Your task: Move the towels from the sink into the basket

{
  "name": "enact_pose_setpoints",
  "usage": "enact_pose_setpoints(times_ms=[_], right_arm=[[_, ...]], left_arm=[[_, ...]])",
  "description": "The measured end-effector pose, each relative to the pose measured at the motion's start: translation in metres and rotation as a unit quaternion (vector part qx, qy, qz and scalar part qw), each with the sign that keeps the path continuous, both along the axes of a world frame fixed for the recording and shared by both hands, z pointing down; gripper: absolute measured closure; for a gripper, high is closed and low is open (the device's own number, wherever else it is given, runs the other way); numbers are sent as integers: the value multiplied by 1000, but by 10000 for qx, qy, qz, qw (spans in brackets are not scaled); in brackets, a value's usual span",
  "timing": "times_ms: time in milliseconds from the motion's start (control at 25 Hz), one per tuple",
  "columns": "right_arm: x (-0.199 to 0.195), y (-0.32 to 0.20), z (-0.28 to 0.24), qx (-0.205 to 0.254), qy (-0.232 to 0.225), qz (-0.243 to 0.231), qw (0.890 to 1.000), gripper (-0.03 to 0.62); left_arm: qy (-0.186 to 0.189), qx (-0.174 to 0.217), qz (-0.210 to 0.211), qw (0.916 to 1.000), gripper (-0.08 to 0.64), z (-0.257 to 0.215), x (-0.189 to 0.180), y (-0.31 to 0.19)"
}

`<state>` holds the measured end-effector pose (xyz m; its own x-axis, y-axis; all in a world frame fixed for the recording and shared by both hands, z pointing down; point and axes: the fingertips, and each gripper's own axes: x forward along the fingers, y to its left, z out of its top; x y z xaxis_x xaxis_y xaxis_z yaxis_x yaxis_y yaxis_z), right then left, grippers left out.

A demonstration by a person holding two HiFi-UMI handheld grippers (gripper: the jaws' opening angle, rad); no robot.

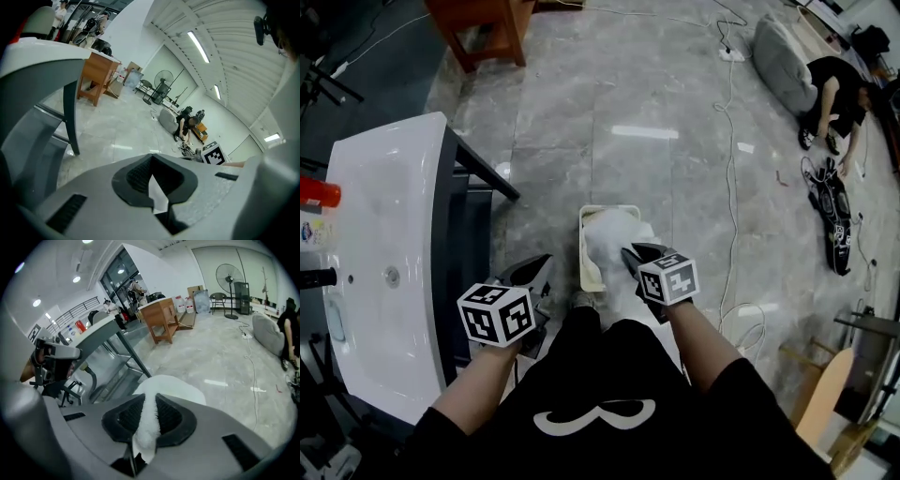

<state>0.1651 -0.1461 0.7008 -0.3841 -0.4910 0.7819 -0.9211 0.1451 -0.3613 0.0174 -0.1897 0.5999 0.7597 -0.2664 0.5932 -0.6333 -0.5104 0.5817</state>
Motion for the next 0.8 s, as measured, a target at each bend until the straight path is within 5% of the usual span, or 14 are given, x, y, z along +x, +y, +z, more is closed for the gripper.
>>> enact_pose_setpoints(times_ms=[440, 800], right_arm=[[15, -3, 112, -864, 200, 93, 9960, 526], [13, 2, 159, -1557, 296, 119, 9873, 523]], left_arm=[[-387, -306, 438, 9978, 555, 99, 12, -1], [-337, -468, 574, 9967, 555, 111, 19, -6]])
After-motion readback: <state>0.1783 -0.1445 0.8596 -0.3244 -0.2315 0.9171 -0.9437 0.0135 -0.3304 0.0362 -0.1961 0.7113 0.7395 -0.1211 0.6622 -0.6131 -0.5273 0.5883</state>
